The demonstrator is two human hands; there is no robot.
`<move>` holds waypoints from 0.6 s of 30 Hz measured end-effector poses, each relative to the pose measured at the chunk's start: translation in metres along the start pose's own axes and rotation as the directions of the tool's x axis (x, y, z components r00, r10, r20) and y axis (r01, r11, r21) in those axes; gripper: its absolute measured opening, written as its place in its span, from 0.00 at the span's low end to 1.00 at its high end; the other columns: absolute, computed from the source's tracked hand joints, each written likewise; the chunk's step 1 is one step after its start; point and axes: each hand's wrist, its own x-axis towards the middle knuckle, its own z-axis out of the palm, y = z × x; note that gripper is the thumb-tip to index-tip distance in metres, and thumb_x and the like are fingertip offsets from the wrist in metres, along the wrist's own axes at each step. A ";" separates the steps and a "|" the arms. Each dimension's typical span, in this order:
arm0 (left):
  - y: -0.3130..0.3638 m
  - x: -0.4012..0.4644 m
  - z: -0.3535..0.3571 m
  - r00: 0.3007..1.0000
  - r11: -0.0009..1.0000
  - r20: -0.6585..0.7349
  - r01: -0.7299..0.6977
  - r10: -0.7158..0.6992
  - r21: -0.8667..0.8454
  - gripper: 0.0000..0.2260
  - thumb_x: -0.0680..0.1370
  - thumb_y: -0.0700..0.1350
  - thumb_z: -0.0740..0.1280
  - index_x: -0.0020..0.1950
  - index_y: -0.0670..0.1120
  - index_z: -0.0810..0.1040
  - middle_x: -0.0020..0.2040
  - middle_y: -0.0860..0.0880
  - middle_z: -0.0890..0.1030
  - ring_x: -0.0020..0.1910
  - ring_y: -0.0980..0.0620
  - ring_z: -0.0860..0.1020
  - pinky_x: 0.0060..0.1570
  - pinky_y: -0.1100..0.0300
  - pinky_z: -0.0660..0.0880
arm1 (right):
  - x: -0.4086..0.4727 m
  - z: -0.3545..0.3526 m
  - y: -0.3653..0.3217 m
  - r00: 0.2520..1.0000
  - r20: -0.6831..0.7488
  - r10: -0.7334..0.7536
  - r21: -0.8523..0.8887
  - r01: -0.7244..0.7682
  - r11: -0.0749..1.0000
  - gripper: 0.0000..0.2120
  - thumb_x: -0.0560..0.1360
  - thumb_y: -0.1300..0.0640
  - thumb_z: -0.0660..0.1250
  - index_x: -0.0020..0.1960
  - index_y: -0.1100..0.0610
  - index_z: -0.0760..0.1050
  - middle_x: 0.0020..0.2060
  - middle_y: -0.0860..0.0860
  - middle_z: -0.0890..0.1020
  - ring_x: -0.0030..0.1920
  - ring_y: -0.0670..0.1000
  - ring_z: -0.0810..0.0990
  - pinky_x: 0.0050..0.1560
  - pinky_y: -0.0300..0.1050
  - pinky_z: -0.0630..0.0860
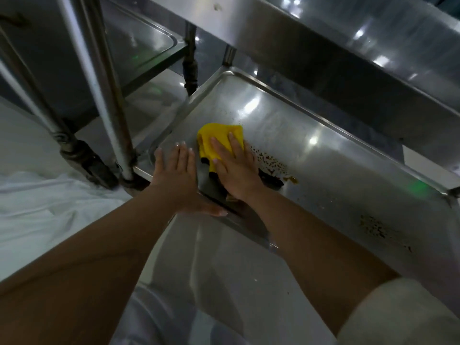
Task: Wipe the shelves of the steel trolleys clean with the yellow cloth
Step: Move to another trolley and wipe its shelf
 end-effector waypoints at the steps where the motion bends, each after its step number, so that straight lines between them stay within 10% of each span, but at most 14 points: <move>1: 0.000 0.001 0.000 1.000 1.000 -0.001 0.000 0.000 -0.017 0.73 0.43 0.86 0.41 0.75 0.39 0.31 0.77 0.40 0.33 0.75 0.43 0.31 0.71 0.36 0.35 | -0.002 0.000 0.002 1.000 -0.002 -0.001 -0.001 0.001 1.000 0.24 0.81 0.44 0.49 0.76 0.38 0.48 0.78 0.48 0.43 0.76 0.59 0.41 0.73 0.64 0.43; 9: -0.008 0.013 -0.005 0.999 0.997 -0.024 -0.043 0.042 -0.061 0.70 0.49 0.86 0.42 0.75 0.39 0.32 0.77 0.41 0.34 0.75 0.44 0.32 0.71 0.38 0.34 | -0.089 -0.016 0.039 0.989 0.016 -0.148 0.304 0.136 0.943 0.23 0.82 0.62 0.55 0.71 0.46 0.52 0.76 0.53 0.47 0.77 0.56 0.43 0.76 0.57 0.41; 13: -0.005 0.014 -0.005 1.000 0.999 0.004 -0.026 0.026 -0.031 0.69 0.51 0.86 0.47 0.73 0.38 0.29 0.76 0.40 0.31 0.74 0.42 0.30 0.70 0.37 0.32 | -0.056 -0.023 0.032 0.989 0.071 -0.132 -0.012 0.133 0.991 0.26 0.81 0.55 0.59 0.74 0.42 0.51 0.77 0.52 0.51 0.76 0.55 0.51 0.71 0.45 0.46; 18: -0.001 0.012 -0.006 1.000 0.999 -0.026 -0.009 0.008 -0.037 0.69 0.53 0.85 0.52 0.75 0.39 0.31 0.77 0.41 0.33 0.75 0.43 0.31 0.69 0.37 0.32 | 0.036 -0.016 0.001 0.998 -0.029 -0.050 -0.240 0.041 0.970 0.25 0.79 0.42 0.53 0.74 0.36 0.52 0.76 0.51 0.54 0.71 0.62 0.57 0.71 0.63 0.51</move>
